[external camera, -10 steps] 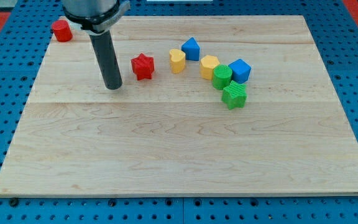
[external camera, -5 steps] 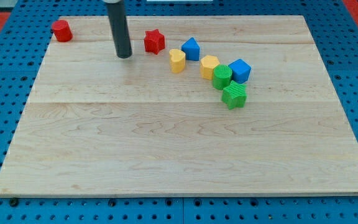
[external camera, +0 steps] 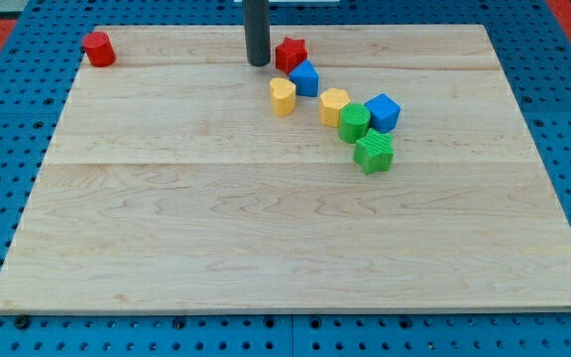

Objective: Push the red star to the top center

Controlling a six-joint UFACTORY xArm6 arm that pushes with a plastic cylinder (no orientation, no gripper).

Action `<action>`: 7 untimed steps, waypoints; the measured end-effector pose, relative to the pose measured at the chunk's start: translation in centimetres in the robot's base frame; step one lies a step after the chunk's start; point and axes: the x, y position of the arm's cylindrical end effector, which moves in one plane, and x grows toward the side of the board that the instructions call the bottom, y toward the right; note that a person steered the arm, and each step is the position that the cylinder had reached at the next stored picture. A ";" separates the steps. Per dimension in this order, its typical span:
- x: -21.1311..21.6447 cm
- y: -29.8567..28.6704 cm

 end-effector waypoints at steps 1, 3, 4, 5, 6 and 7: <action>2.4 2.2; -2.3 6.4; -4.0 3.0; -3.9 1.3; -3.7 2.1; -4.3 6.5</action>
